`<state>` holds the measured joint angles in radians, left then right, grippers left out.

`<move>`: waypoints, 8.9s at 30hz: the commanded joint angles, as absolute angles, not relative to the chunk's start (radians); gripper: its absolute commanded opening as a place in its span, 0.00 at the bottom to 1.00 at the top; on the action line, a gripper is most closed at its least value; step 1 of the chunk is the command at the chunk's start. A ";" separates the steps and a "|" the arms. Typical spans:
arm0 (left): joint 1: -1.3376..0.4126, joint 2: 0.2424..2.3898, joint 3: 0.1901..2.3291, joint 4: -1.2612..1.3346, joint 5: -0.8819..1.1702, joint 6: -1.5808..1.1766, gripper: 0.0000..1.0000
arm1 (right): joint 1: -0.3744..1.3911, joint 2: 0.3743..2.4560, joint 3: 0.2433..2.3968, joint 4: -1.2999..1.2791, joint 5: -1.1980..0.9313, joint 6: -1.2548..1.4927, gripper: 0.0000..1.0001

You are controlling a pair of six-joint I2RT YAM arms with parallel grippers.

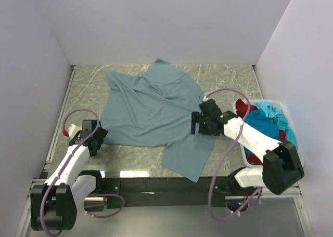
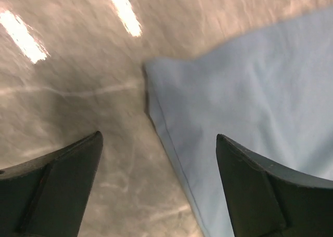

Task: Fold and stack the t-shirts
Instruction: Flatten the tshirt out, then fold the tshirt

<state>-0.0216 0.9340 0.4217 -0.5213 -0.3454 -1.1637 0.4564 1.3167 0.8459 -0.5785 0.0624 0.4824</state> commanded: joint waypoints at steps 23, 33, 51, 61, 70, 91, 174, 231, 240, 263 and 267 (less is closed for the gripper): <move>0.061 1.097 0.422 -0.357 -0.273 -1.077 0.01 | 0.598 1.072 0.699 -0.722 0.045 0.554 0.93; 0.060 0.954 0.425 -0.422 -0.250 -1.088 0.01 | 0.970 1.103 0.742 -0.808 0.060 0.535 0.93; 0.061 0.960 0.410 -0.405 -0.225 -1.085 0.01 | 1.223 1.410 0.710 -0.755 0.032 0.673 0.60; 0.060 0.937 0.448 -0.448 -0.227 -1.085 0.01 | 1.128 1.388 0.709 -0.767 0.144 0.701 0.00; 0.058 0.905 0.653 -0.471 -0.176 -1.057 0.01 | 0.817 1.212 1.023 -0.781 0.396 0.525 0.00; 0.060 0.985 1.659 -0.629 -0.221 -0.936 0.01 | 0.538 1.163 2.023 -0.746 0.503 0.009 0.00; 0.141 2.143 1.718 -0.179 0.117 -0.802 0.02 | 0.270 1.944 1.675 -0.362 0.098 0.136 0.12; 0.178 1.947 1.549 -0.594 0.003 -0.620 0.69 | 0.534 1.486 1.057 -0.655 0.040 0.440 0.21; 0.175 1.810 1.470 -0.483 0.210 -0.583 0.99 | 0.540 1.494 1.058 -0.660 0.072 0.449 0.25; -0.145 1.310 1.181 -0.118 0.351 -0.636 0.99 | 0.569 1.204 0.930 -0.574 0.178 0.514 0.83; -0.270 1.347 1.147 -0.078 0.249 -0.681 0.99 | 0.565 1.114 0.885 -0.549 0.245 0.554 0.89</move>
<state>-0.2173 1.3235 1.1778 -0.1314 0.3622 -0.6476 0.5632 1.1748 0.9157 -0.5976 0.1669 0.5037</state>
